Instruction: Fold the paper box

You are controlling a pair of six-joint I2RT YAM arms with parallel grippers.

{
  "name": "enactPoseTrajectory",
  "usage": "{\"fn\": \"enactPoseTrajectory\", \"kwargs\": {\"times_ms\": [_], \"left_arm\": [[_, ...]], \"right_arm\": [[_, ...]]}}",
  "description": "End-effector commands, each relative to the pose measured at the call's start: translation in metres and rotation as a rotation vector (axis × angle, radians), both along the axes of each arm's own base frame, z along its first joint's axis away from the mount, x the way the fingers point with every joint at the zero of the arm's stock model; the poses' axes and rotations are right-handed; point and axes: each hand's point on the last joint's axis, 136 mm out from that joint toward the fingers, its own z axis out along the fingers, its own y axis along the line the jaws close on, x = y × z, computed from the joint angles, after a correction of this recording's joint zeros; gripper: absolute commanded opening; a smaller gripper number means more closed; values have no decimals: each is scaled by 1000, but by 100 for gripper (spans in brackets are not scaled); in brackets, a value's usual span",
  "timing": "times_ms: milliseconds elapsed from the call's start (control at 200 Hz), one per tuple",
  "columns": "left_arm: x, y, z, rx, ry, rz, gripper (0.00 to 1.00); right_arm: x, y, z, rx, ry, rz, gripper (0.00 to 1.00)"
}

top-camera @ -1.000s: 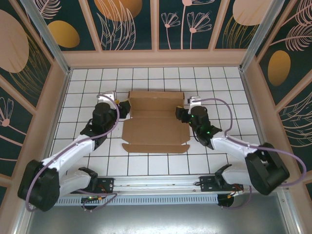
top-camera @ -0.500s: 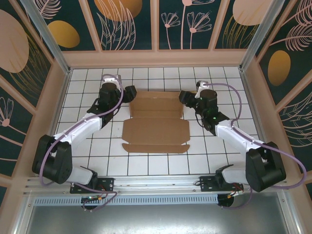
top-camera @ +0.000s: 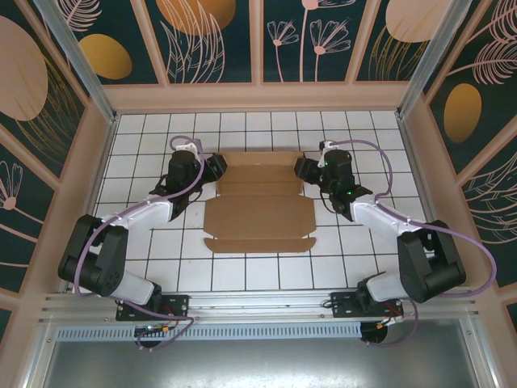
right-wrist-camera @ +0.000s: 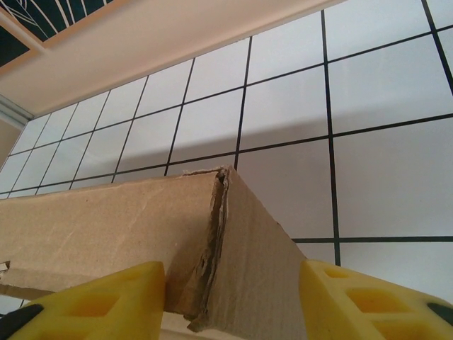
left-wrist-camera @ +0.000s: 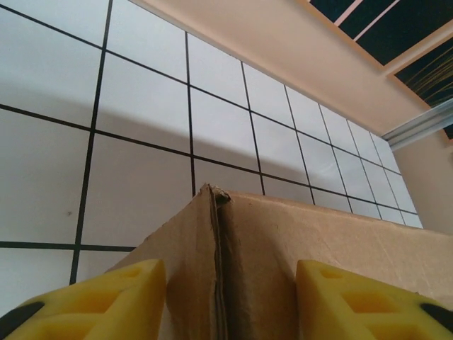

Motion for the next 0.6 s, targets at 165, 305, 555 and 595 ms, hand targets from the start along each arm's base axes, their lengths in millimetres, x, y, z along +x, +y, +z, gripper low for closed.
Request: {"fn": "enactPoseTrajectory", "kwargs": {"times_ms": [165, 305, 555, 595], "left_arm": [[-7, 7, -25, -10, 74, 28, 52], [-13, 9, -31, -4, 91, 26, 52], [-31, 13, -71, -6, 186, 29, 47], [-33, 13, -73, -5, 193, 28, 47]], "right_arm": [[-2, -8, 4, -43, 31, -21, 53], [-4, -6, 9, -38, 28, -2, 53], [-21, -9, -45, -39, 130, -9, 50], [-24, -8, -47, -41, 133, -7, 50]]}}
